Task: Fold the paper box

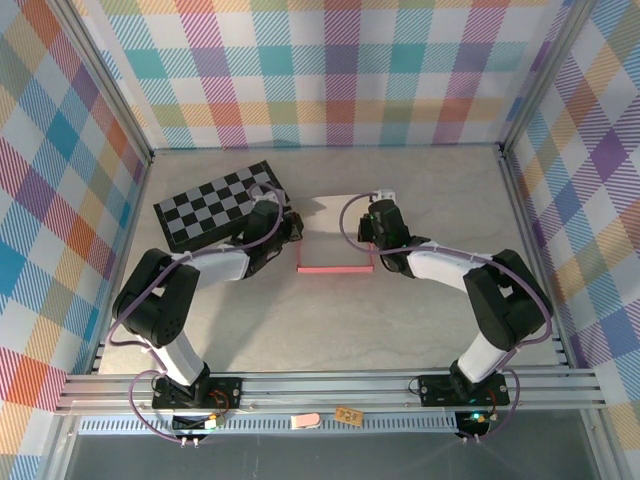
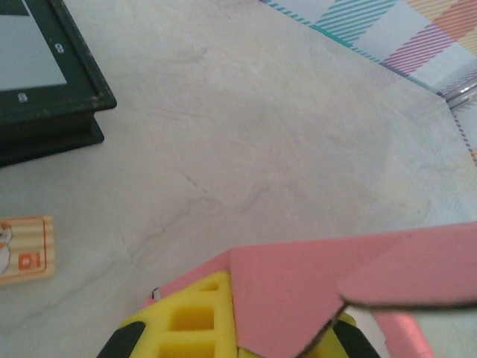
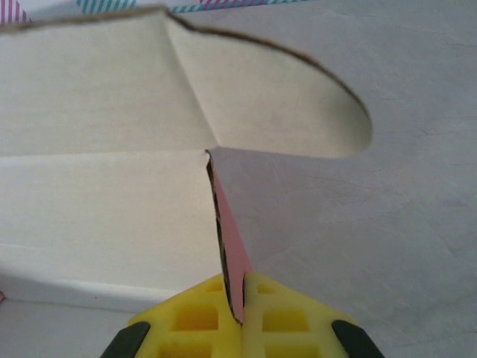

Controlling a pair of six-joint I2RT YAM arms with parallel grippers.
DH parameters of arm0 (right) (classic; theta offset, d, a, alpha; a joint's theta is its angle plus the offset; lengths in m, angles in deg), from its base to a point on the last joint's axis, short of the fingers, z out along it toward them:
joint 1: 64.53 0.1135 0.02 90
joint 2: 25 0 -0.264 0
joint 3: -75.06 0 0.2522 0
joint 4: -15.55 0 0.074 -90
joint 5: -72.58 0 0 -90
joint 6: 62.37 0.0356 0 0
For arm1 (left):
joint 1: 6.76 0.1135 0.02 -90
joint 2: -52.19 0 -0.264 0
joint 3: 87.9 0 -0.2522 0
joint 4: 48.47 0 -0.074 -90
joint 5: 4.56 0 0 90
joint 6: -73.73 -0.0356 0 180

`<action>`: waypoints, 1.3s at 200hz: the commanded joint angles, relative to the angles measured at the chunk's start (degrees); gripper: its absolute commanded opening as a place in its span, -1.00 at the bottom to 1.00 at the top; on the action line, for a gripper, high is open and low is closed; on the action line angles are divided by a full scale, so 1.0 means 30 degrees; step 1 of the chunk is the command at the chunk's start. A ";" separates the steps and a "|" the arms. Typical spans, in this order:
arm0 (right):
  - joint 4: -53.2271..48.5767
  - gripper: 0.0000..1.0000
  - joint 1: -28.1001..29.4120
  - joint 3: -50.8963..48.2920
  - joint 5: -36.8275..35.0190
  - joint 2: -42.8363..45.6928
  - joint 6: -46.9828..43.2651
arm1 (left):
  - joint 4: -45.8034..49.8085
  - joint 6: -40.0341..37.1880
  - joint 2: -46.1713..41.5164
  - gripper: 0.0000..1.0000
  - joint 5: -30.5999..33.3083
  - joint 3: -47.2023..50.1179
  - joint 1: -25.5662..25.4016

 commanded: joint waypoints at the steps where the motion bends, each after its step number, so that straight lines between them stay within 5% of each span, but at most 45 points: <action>1: 0.1349 -1.00 0.0669 -0.0384 0.3386 0.0306 -0.0675 | -0.2060 -0.0323 -0.0356 -1.00 -0.1577 0.1481 -0.1306; 85: 0.1474 -0.72 0.0721 -0.1512 0.3293 0.1660 -0.1591 | -0.3561 -0.2783 -0.0564 -1.00 0.1223 0.4028 -0.2752; 130: -0.3098 -0.03 0.0725 -0.0896 0.2830 0.3954 0.0781 | -0.2789 -0.3354 -0.0123 -1.00 0.2140 0.3840 -0.3368; 151: -0.4330 0.13 0.0721 -0.1095 0.3309 0.4902 0.1988 | -0.2441 -0.3510 0.0248 -1.00 0.2302 0.3476 -0.3533; 260: -0.9255 0.35 0.0716 -0.0253 0.5157 0.9016 0.4973 | -0.1629 -0.4242 0.0691 -1.00 0.2422 0.2711 -0.3650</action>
